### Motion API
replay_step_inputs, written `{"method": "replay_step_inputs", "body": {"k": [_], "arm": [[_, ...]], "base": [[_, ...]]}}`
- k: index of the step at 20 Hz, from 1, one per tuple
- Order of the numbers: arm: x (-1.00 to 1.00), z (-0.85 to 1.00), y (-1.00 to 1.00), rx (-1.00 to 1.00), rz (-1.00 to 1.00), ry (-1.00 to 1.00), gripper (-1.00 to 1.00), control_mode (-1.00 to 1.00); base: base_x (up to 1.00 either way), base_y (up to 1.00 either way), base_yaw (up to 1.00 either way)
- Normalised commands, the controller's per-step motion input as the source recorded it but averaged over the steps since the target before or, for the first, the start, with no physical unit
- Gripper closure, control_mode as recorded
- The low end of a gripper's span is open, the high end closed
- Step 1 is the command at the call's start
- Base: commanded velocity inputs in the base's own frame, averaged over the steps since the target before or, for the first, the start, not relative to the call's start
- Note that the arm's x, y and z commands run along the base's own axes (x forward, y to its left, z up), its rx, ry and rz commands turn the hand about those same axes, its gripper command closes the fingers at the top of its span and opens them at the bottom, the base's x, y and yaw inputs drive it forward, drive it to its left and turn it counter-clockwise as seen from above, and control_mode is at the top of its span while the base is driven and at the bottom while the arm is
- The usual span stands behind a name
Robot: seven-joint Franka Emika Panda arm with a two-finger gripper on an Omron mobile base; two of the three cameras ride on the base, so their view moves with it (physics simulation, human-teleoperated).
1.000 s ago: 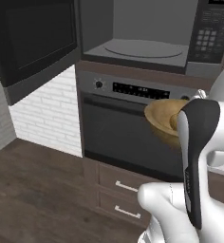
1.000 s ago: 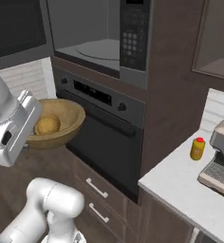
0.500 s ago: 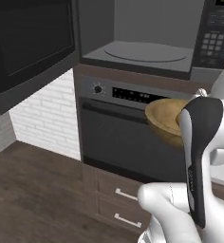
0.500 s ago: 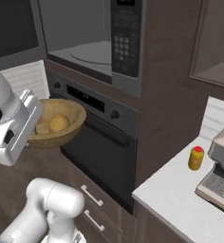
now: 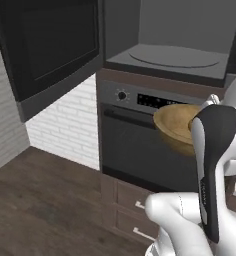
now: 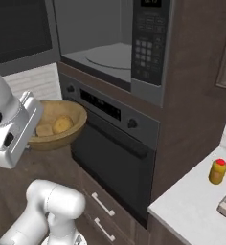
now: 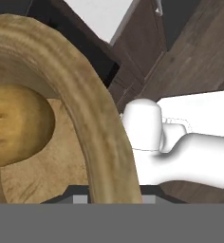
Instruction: Pick the potato from the sink and place it in the bowl. Then pick the bowl and place it in the microwave. Then close the microwave door and press the start button.
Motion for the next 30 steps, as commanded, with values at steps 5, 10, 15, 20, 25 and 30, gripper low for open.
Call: {"method": "replay_step_inputs", "body": {"k": [5, 10, 15, 20, 25, 30], "arm": [[0.00, 0.00, 0.00, 0.00, 0.00, 0.00, 1.00, 1.00], [0.00, 0.00, 0.00, 0.00, 0.00, 0.00, 1.00, 1.00], [0.00, 0.00, 0.00, 0.00, 0.00, 0.00, 1.00, 1.00], [0.00, 0.00, 0.00, 0.00, 0.00, 0.00, 1.00, 1.00], [0.00, 0.00, 0.00, 0.00, 0.00, 0.00, 1.00, 1.00], [0.00, 0.00, 0.00, 0.00, 0.00, 0.00, 1.00, 1.00]], "base": [[0.45, 0.28, 0.11], [0.45, -0.12, 0.02], [0.46, -0.27, -0.18], [0.29, 0.08, -0.35], [0.00, 0.16, -0.28], [0.00, -0.01, -0.06]]}}
